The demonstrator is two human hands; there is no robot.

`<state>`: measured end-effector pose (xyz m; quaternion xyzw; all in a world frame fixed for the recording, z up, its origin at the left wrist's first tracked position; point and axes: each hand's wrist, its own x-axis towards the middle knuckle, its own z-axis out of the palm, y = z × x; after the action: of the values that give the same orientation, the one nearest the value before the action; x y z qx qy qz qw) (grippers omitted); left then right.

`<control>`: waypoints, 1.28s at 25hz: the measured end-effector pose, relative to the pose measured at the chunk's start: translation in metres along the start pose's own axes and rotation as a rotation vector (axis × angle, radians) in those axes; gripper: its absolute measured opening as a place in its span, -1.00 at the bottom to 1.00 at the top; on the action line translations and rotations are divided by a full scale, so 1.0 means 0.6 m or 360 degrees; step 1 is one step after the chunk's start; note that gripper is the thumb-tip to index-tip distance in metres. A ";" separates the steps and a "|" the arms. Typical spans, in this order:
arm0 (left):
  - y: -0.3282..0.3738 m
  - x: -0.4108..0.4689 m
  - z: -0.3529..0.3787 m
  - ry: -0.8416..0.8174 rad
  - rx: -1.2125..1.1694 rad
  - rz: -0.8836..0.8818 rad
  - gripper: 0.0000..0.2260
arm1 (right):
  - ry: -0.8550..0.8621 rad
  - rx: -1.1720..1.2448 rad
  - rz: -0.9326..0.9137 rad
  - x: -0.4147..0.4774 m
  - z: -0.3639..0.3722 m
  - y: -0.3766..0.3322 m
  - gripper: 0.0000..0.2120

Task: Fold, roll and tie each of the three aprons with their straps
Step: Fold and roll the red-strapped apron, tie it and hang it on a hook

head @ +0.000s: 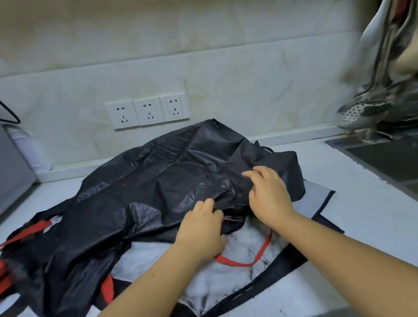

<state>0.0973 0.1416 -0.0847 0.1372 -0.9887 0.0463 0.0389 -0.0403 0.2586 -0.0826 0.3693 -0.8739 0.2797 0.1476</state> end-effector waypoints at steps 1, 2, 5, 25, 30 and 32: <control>0.000 -0.006 -0.007 0.0007 -0.0033 -0.0023 -0.72 | 0.0023 0.0019 0.0047 -0.011 -0.012 0.004 -0.56; -0.003 -0.010 -0.013 0.0013 -0.0152 -0.0040 -0.76 | 0.0068 0.0042 0.0133 -0.017 -0.019 0.009 -0.54; -0.004 -0.034 -0.053 0.0043 -0.0782 -0.0084 -0.83 | 0.0129 -0.0026 0.0382 -0.031 -0.046 0.022 -0.40; -0.148 -0.021 -0.068 0.0178 -0.0591 -0.0982 -0.76 | -0.0561 0.0773 0.0745 0.048 -0.097 0.053 -0.50; -0.147 -0.006 -0.039 0.0162 -0.0530 -0.1054 -0.82 | -0.0122 0.1150 0.1088 0.029 -0.087 0.087 -0.63; -0.139 -0.001 -0.036 0.0189 -0.0488 -0.1085 -0.79 | -0.0289 0.1116 0.1012 0.017 -0.081 0.113 -0.51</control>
<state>0.1223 0.0640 -0.0563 0.4480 -0.8778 -0.1098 0.1293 -0.0943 0.3205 -0.0649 0.1341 -0.8058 0.5554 -0.1555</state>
